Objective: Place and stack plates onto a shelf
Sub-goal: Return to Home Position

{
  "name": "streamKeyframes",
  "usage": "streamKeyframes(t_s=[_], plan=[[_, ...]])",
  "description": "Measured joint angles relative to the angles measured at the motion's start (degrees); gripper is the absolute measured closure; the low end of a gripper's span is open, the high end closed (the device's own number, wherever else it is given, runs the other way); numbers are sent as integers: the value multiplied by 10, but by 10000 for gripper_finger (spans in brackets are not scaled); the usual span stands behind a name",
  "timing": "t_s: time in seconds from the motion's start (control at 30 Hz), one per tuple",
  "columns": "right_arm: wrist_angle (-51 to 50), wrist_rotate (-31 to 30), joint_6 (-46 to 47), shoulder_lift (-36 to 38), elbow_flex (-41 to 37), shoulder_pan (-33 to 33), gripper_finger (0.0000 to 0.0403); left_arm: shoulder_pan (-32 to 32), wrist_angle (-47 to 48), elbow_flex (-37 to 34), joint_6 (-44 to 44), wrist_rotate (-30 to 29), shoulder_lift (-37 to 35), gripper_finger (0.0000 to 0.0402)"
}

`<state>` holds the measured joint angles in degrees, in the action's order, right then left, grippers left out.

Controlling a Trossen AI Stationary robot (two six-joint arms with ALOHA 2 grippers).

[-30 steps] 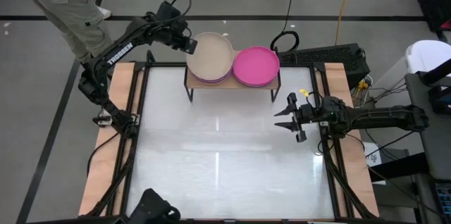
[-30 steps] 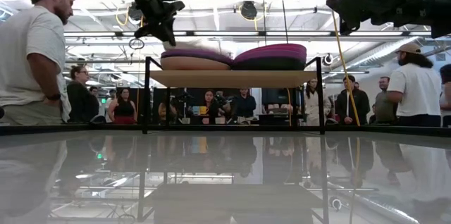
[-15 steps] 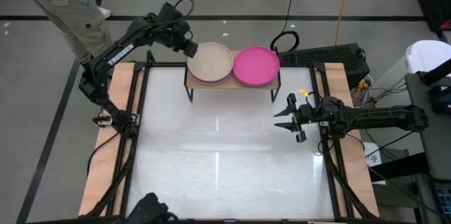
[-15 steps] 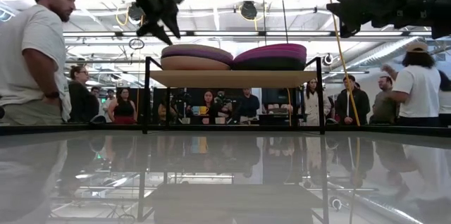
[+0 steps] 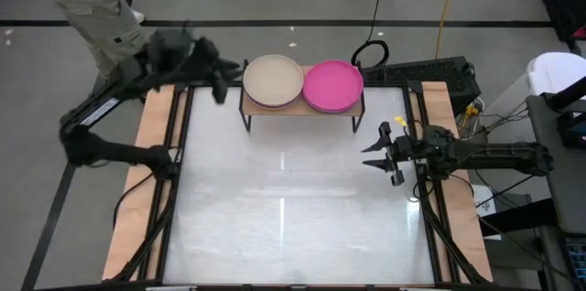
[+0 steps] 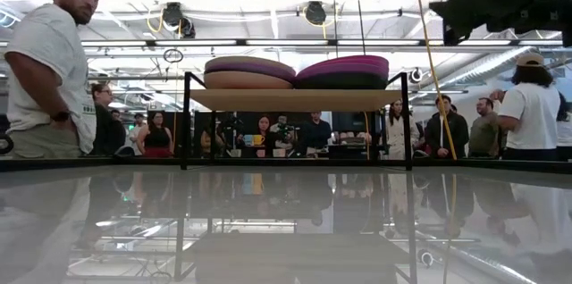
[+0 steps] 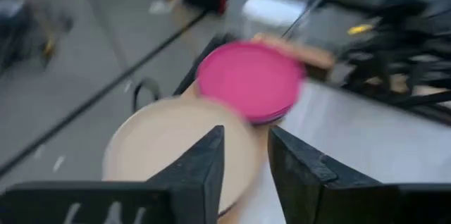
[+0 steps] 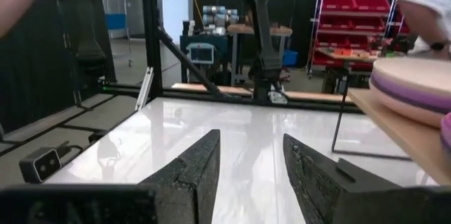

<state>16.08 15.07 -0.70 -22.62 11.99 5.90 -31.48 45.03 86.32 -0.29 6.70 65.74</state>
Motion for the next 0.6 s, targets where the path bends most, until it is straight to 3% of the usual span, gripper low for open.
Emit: streamKeyframes(t_s=[0.3, 0.6], plan=[[-48, -6, 7, 113, 0, 0, 266, 127, -231, -262, -32, -57, -181, 304], [-70, -17, 13, 164, 0, 0, 266, 194, -399, -465, -30, -118, -300, 305]])
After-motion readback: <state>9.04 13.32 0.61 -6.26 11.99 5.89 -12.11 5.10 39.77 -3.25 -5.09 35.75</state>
